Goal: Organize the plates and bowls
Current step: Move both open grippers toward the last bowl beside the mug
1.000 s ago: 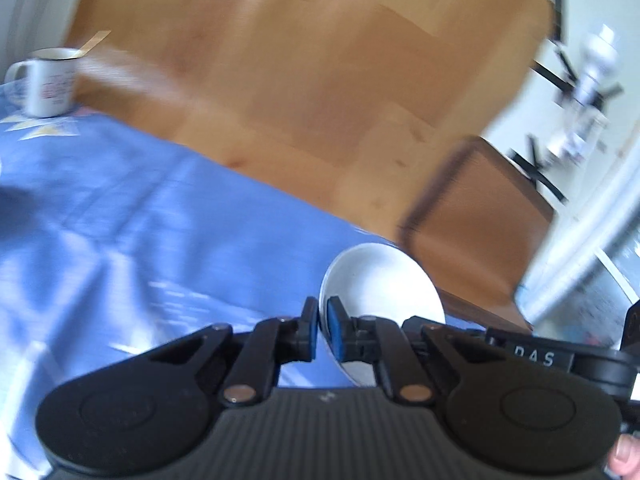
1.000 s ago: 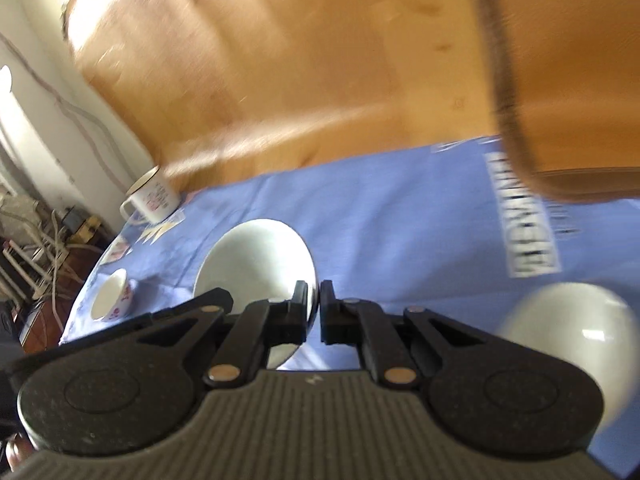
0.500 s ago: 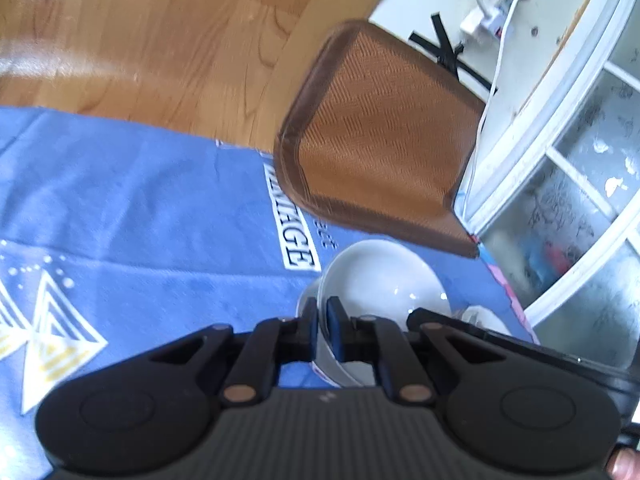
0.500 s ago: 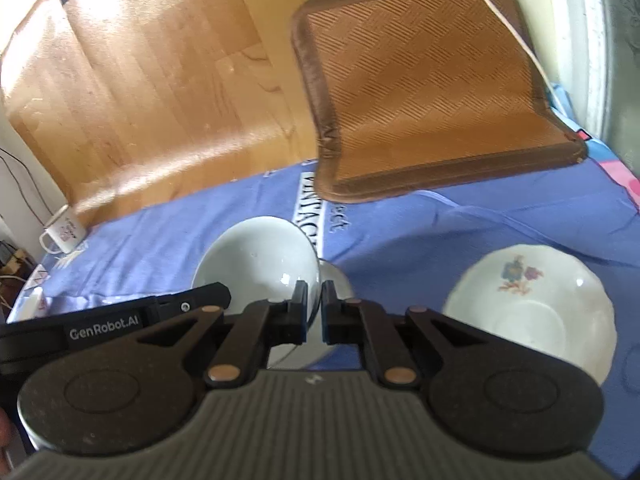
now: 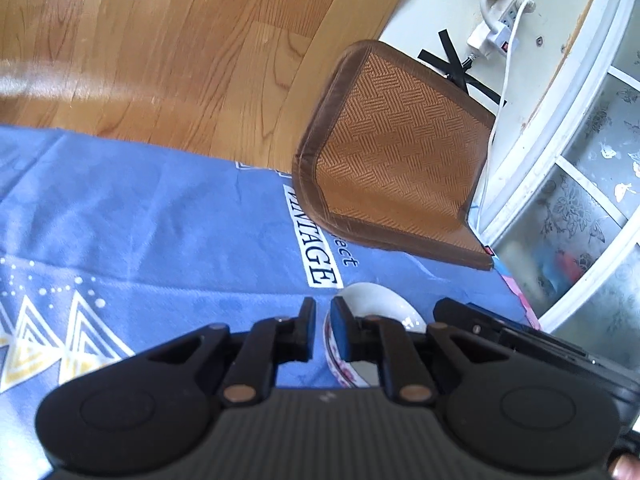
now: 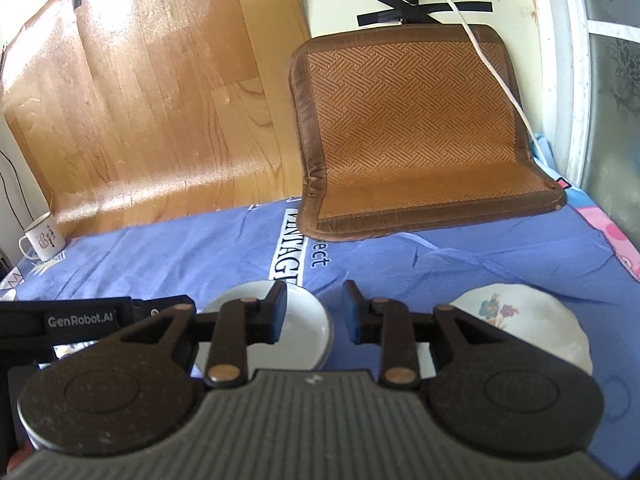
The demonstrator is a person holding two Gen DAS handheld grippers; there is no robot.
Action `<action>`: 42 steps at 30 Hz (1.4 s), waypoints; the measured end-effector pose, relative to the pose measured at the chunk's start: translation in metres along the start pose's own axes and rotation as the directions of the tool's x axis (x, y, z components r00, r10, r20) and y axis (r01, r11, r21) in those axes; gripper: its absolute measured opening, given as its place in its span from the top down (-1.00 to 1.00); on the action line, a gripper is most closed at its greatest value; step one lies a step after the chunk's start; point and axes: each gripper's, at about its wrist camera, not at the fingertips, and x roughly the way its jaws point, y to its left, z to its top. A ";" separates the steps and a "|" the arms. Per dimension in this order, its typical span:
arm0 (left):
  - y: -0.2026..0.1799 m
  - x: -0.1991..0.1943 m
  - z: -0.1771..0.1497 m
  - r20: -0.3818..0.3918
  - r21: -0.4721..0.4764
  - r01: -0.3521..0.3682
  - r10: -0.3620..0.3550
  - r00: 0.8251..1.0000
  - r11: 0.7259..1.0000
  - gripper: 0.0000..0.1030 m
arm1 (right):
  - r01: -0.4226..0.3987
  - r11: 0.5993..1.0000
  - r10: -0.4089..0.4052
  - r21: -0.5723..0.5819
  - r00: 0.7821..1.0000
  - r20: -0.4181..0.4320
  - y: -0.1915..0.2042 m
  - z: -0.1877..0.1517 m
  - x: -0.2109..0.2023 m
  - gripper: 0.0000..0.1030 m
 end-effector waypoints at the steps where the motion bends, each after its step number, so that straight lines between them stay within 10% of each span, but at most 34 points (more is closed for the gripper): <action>1: 0.001 -0.001 0.000 0.001 0.006 -0.006 0.006 1.000 1.000 0.79 | -0.005 1.000 0.005 -0.002 1.000 0.001 0.002 0.000 0.000 0.35; 13: 0.035 -0.023 -0.007 0.063 0.092 -0.154 0.148 0.987 0.984 0.79 | -0.113 0.993 0.113 -0.042 0.994 -0.016 0.046 -0.005 0.001 0.35; 23: 0.099 -0.056 -0.009 0.144 0.068 -0.368 0.356 0.923 0.927 0.79 | -0.220 0.972 0.213 -0.085 0.973 -0.086 0.099 -0.012 0.023 0.35; 42: 0.215 -0.090 -0.027 0.139 -0.062 -0.540 0.543 0.828 0.839 0.79 | -0.291 0.953 0.278 -0.087 0.951 -0.139 0.177 -0.046 0.068 0.35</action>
